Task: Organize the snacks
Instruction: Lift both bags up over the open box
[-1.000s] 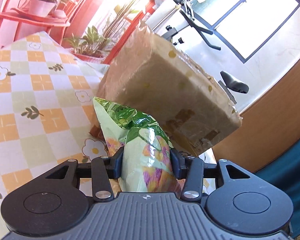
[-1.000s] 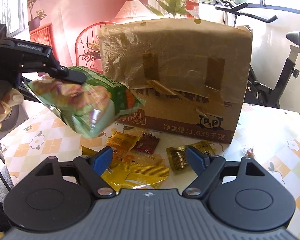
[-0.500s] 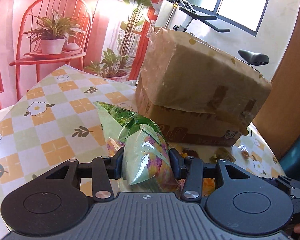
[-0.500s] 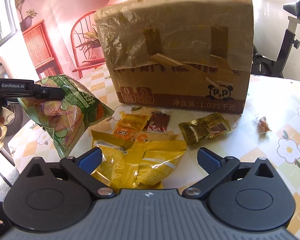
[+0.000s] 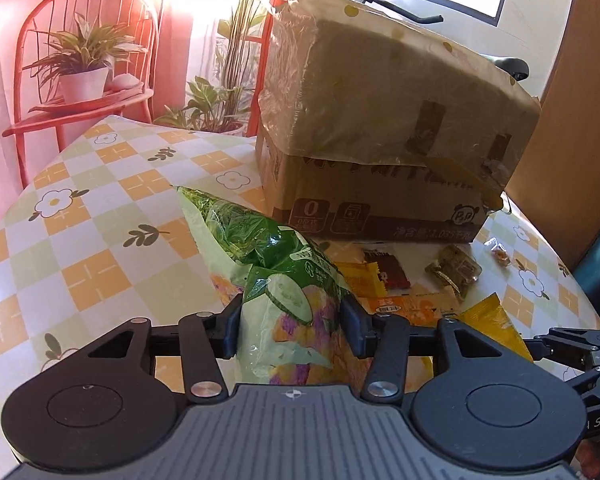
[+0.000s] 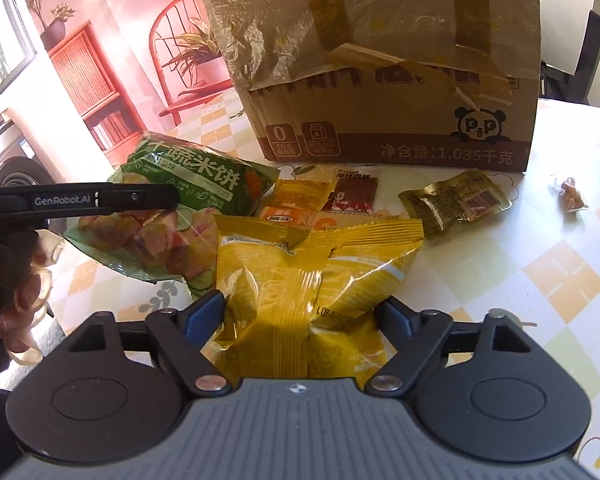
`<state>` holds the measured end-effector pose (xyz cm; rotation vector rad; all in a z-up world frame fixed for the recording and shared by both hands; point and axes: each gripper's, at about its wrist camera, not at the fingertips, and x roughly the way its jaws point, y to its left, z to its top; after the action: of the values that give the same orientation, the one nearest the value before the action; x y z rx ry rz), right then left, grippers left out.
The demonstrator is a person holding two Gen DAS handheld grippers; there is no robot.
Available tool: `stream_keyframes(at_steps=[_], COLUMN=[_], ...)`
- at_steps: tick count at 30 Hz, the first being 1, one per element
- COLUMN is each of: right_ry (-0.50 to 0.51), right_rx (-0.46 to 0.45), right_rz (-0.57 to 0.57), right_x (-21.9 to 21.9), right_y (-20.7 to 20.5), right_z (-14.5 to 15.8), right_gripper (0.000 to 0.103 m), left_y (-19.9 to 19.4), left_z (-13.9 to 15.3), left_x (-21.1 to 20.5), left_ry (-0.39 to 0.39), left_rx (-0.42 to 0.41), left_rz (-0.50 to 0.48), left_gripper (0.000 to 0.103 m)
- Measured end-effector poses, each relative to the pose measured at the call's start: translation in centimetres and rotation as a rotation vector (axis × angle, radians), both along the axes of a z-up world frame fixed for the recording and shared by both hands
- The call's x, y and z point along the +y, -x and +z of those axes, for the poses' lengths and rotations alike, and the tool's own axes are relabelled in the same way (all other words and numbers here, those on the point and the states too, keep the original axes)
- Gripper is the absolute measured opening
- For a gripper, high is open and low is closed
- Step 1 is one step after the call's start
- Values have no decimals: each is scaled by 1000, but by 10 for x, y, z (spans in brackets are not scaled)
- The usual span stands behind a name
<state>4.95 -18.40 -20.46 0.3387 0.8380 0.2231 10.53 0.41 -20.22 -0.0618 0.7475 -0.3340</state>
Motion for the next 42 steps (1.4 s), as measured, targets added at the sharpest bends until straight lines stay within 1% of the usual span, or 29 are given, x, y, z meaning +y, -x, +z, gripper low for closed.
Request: stream_keyframes(at_steps=[4,7,10,15,19,27,30,34,37,42], right_ry=[-8,-3,9,25,55,70,57,77,93,110], right_rx=[-13,-36,-86,-148,-196,-306,-343,-391,-431,-479], right_rz=[-4,-16,-39,-81,-96,-140,-162,-163,-156,-153], right_x=[-1,-3,-9,-19,-25,-46,-58,-65,-71,-80], right_y=[0,3,6,3,-2,-11,-16,-23,-29,-38], right_z=[1,3,11,24,36,72,89,116,136,166], right_gripper=[76,71,70,70,70,70,70,70,70,70], left_y=[-11,-11,-4,3,6,7,4,2,-4,-18], left_z=[-5,-4,3,22,45,99,122,153,173,197], left_x=[1,2,3,10,14,15,13,6,-2,-21], left_ry=[27,56,43,41,42,37,39,61,84,99], left_rx=[30,23,-24,-106,-187,-341,-392,-468,-505,-555], left_rz=[9,13,27,64,86,117,114,101,82,50], left_gripper=[56,51,47,47,47,46,46,46,46,46])
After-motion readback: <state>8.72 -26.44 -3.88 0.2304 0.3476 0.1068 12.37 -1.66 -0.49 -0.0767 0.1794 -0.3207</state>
